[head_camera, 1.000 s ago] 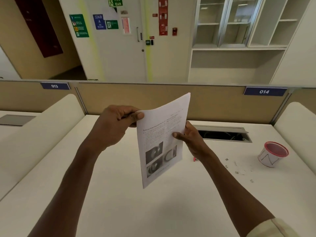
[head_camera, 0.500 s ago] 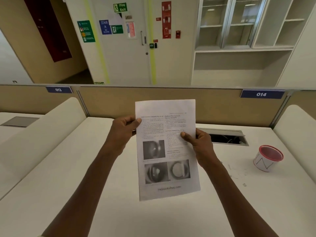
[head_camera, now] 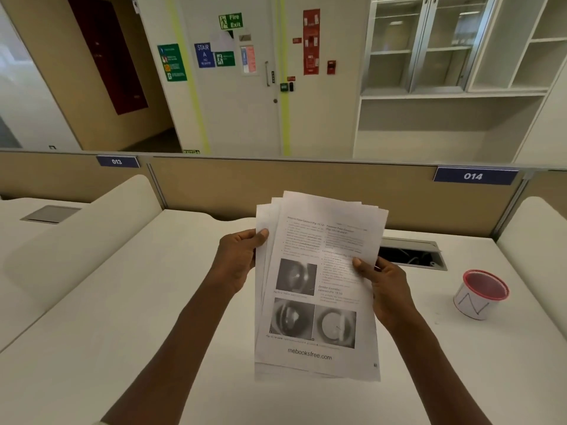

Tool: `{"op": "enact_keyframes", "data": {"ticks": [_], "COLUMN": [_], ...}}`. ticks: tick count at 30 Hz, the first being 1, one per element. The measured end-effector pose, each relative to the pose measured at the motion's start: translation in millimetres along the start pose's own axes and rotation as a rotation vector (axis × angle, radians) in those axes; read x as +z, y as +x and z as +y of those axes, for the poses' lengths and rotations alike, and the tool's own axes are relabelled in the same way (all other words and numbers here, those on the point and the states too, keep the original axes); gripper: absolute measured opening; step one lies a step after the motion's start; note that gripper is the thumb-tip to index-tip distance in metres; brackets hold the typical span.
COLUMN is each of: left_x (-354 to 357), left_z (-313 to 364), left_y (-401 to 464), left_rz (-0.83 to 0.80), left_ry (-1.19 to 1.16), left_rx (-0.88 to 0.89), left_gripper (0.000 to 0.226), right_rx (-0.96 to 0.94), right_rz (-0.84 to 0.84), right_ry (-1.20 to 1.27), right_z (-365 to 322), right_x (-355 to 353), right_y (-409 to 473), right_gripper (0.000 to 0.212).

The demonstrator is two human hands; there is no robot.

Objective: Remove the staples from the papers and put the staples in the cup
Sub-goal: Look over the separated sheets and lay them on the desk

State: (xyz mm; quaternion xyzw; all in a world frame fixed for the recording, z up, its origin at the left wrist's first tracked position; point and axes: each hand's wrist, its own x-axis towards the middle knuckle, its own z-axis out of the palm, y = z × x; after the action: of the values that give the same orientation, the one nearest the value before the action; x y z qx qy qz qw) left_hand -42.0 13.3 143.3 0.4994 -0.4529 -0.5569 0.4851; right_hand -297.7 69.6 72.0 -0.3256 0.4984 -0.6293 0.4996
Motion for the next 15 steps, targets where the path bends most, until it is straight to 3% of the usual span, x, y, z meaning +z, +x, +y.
{"op": "enact_keyframes", "data": {"ticks": [5,15], "left_x": [10,22], "left_z": [2,-2], "left_y": [8,15], "left_rz": [0.082,0.187], "left_ry": [-0.007,-0.031], "left_rx": [0.039,0.074], "left_gripper": [0.021,0.027], "right_rx": [-0.001,-0.023], "right_rz": [0.034,0.088], "right_ry": [0.052,0.072], "right_z": [1,14], "right_x": [-4,-9], "right_y": [1,-4], "right_gripper": [0.019,0.023]}}
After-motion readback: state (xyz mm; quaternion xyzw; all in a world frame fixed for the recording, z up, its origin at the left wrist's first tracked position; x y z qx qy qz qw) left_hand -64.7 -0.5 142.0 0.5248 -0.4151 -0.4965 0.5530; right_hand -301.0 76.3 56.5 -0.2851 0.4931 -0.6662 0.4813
